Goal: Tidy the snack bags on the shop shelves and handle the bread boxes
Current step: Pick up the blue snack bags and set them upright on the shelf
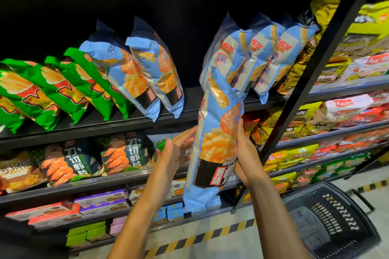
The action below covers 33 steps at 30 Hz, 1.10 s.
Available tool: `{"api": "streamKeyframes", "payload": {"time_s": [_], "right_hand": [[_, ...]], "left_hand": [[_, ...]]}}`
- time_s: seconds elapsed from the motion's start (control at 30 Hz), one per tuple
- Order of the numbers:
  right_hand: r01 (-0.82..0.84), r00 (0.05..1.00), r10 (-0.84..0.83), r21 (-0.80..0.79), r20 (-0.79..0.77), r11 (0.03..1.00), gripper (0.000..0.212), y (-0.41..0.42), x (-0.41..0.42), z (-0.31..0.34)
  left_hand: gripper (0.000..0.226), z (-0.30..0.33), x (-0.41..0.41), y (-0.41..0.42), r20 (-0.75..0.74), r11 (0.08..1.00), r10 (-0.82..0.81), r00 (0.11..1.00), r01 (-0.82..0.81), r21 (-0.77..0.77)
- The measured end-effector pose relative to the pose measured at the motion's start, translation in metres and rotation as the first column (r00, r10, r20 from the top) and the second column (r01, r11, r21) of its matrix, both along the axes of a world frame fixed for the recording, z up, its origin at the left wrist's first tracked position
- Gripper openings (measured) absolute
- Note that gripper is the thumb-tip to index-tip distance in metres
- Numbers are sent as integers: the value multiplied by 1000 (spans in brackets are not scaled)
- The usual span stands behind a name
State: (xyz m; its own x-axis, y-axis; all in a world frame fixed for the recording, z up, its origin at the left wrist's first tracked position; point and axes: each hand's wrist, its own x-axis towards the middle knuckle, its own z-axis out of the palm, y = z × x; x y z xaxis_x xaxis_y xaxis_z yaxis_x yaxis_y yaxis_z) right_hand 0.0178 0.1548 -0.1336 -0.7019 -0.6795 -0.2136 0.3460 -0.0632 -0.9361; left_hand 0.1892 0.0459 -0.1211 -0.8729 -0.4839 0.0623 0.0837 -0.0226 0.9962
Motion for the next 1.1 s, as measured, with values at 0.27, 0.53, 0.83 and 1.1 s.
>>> {"api": "streamKeyframes", "payload": {"time_s": [0.27,0.53,0.83,1.1], "right_hand": [[41,999,-42,-35,-27,999,59,1,5,-4],[260,913,-256,-29,-317,965,59,-2,20,1],[-22,922,-37,-148,-386,989,67,27,18,21],[-167,900,103,-115,-424,979,69,39,22,14]], "left_hand": [[74,-5,-6,-7,22,999,17,1000,-16,-31],[90,-26,-5,3,55,935,142,988,-116,-335],[56,-34,-26,-5,4,900,417,909,-414,136],[66,-41,-37,-3,108,876,441,891,-453,165]]}}
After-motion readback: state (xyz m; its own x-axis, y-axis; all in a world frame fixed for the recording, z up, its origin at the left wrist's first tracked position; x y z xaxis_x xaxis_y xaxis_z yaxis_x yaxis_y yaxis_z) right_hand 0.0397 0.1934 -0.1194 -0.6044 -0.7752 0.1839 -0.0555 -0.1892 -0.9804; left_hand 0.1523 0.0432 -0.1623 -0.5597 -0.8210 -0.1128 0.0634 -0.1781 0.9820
